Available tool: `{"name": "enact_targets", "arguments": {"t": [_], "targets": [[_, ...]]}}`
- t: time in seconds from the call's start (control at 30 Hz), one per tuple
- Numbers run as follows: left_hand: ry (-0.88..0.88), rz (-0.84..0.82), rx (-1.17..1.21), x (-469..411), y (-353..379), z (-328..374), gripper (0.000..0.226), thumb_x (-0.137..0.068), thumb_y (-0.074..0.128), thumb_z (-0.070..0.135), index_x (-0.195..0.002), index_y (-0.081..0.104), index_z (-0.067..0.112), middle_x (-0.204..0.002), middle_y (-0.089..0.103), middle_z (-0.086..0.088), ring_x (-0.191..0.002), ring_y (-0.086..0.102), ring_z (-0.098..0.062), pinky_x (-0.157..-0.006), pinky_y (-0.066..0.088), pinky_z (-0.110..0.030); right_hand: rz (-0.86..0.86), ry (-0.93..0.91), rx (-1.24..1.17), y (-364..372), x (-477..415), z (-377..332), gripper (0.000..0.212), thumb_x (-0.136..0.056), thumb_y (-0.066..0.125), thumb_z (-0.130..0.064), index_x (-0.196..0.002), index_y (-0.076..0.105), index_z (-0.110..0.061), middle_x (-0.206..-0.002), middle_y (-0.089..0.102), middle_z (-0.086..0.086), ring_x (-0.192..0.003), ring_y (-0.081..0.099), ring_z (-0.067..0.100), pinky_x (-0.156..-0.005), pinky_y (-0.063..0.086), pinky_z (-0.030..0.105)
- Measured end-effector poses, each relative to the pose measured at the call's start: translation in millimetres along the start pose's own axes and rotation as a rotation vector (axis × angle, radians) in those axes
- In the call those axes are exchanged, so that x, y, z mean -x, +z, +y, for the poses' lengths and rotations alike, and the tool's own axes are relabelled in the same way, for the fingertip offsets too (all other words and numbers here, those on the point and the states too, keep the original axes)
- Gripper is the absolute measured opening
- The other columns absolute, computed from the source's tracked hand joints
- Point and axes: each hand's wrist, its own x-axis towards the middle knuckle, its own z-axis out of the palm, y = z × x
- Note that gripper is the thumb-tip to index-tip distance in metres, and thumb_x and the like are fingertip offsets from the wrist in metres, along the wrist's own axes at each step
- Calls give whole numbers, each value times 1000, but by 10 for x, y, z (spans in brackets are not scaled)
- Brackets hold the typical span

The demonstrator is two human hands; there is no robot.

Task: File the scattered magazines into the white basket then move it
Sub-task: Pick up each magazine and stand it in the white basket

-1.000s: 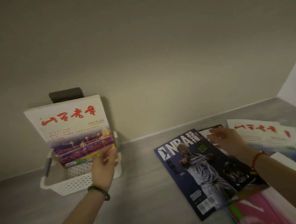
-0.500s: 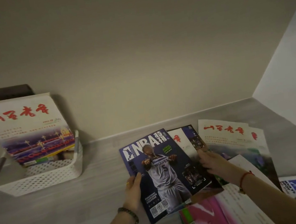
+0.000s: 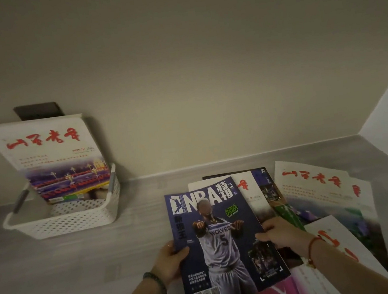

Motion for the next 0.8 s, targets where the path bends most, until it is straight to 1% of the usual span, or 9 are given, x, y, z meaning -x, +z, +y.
{"name": "enact_targets", "arguments": {"t": [0.07, 0.17, 0.23, 0.3, 0.4, 0.5, 0.63, 0.73, 0.8], "targets": [[56, -37, 25, 29, 8, 26, 29, -87, 46, -9, -109, 47, 9, -118, 56, -26, -80, 63, -28, -62, 59, -38, -89, 19, -44, -3, 27, -11, 4, -82, 63, -9, -81, 62, -13, -85, 68, 1, -81, 64, 15, -62, 49, 22], [145, -112, -19, 110, -35, 129, 37, -86, 46, -9, -109, 46, 20, -99, 67, -9, -76, 69, -20, -57, 59, -29, -209, 11, -2, 14, 103, -68, 13, -80, 63, -5, -82, 62, -17, -90, 68, -1, -90, 63, 15, -75, 52, 26], [222, -133, -18, 183, -126, 246, 41, -85, 46, -11, -106, 48, 24, -89, 73, -1, -74, 71, -18, -58, 58, -26, -252, -18, -64, 64, 158, -147, 17, -80, 62, 0, -90, 61, -15, -98, 69, 5, -97, 63, 22, -89, 52, 37], [293, -146, 1, 273, -264, 408, 44, -85, 45, -12, -108, 48, 25, -85, 76, 2, -77, 72, -16, -61, 58, -25, -203, -67, -227, 155, 194, -263, 26, -81, 60, 2, -103, 58, -11, -108, 66, 12, -103, 62, 29, -94, 49, 46], [404, -168, 10, 445, -544, 691, 46, -85, 45, -10, -114, 47, 26, -92, 75, 7, -86, 70, -14, -66, 58, -25, -79, -195, -434, 329, 249, -583, 31, -85, 56, -3, -116, 53, -8, -113, 64, 17, -100, 63, 32, -78, 54, 42], [502, -159, -24, 639, -910, 1040, 45, -81, 53, -1, -115, 48, 29, -98, 74, 10, -91, 69, -14, -69, 58, -27, -35, -375, -453, 484, 282, -1058, 32, -84, 57, -2, -114, 56, -13, -106, 68, 12, -91, 67, 25, -67, 57, 35], [660, -28, -98, 801, -1463, 1585, 30, -85, 50, 5, -106, 55, 27, -90, 74, 14, -85, 69, -7, -66, 58, -23, 86, -622, -357, 750, 250, -1824, 29, -82, 59, 3, -109, 58, -5, -100, 72, 13, -91, 68, 28, -76, 57, 45], [783, 130, -131, 828, -1922, 2028, 23, -91, 41, 4, -100, 58, 16, -78, 73, 20, -73, 67, 2, -63, 55, -15, 132, -831, -376, 1045, 209, -2449, 20, -80, 56, 12, -95, 56, -2, -70, 75, -10, -68, 70, 5, -62, 58, 23], [854, 204, -131, 826, -2229, 2313, 23, -92, 41, 4, -95, 58, 19, -74, 73, 21, -70, 66, 4, -61, 55, -14, 126, -905, -402, 1259, 206, -2864, 23, -81, 54, 12, -89, 55, -10, -67, 73, -12, -65, 68, 3, -61, 57, 21]]}}
